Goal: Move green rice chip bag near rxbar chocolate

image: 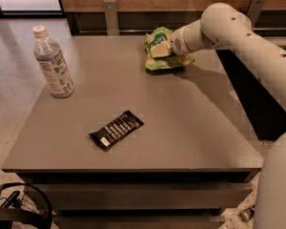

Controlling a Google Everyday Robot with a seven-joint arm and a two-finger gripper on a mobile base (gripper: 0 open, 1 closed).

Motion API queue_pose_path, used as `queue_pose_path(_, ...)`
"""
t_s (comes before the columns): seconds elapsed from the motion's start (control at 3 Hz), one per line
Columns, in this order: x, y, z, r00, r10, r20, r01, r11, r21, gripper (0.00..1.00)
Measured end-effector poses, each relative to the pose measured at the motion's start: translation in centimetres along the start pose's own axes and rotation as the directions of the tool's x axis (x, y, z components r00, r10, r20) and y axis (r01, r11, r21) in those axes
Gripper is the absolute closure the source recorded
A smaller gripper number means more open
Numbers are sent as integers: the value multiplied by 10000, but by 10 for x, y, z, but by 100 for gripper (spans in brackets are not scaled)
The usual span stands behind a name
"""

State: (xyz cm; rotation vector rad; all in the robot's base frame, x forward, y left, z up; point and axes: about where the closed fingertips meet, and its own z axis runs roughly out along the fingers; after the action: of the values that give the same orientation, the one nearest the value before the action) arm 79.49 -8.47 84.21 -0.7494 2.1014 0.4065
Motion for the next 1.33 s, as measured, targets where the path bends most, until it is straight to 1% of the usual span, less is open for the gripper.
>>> queue_pose_path(0.33,0,1,1,10000,-1,-10,0,10000,-17,100)
queue_pose_path(1.33,-1,1,0,10000,-1,-8,1,10000,-18,100)
